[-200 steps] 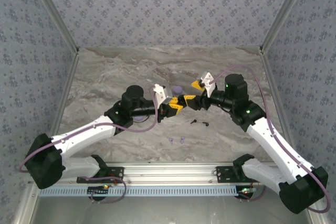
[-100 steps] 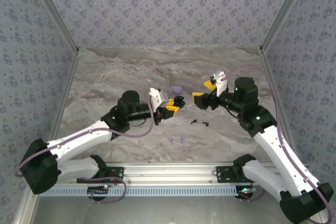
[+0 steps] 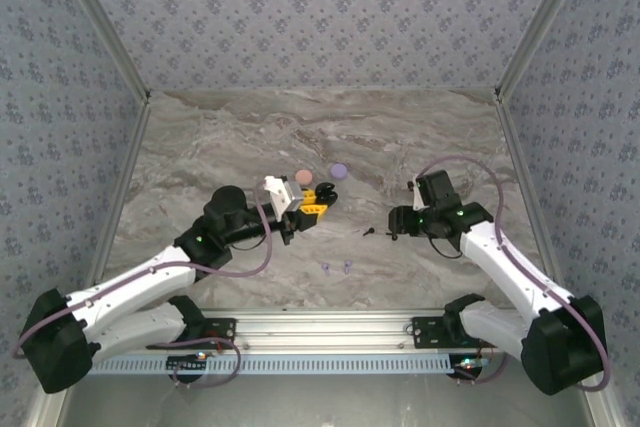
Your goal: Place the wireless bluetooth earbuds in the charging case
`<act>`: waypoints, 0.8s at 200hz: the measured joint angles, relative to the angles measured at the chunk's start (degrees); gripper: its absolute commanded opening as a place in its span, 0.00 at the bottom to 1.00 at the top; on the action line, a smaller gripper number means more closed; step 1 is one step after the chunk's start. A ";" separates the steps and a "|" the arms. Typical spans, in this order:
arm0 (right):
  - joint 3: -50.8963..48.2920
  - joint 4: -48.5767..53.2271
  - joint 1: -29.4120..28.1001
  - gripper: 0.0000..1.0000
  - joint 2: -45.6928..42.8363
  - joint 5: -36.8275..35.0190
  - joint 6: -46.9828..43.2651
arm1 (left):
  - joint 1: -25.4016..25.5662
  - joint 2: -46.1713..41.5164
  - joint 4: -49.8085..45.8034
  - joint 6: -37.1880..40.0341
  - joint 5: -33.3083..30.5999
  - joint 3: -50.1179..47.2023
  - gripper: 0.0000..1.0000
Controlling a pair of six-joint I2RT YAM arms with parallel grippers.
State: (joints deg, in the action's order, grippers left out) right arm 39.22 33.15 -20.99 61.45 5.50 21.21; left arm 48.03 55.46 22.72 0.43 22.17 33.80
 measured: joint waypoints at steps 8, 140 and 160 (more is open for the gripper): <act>-0.81 -0.76 0.04 0.53 0.94 -0.22 0.74 | 0.00 -0.15 -0.04 0.00 -0.20 -0.02 0.08; -2.93 -12.22 -2.51 0.55 17.03 -6.36 7.98 | 0.00 -0.20 -0.17 0.02 -0.79 -0.28 0.08; -1.03 -11.72 -3.34 0.54 20.22 -8.46 8.17 | 0.00 -0.20 -0.17 0.02 -0.81 -0.28 0.08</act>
State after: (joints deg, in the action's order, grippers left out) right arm 38.20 21.43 -24.34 81.67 -2.96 29.39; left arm 48.03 55.27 22.55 0.45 21.37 33.52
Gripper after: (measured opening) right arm 0.546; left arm 0.178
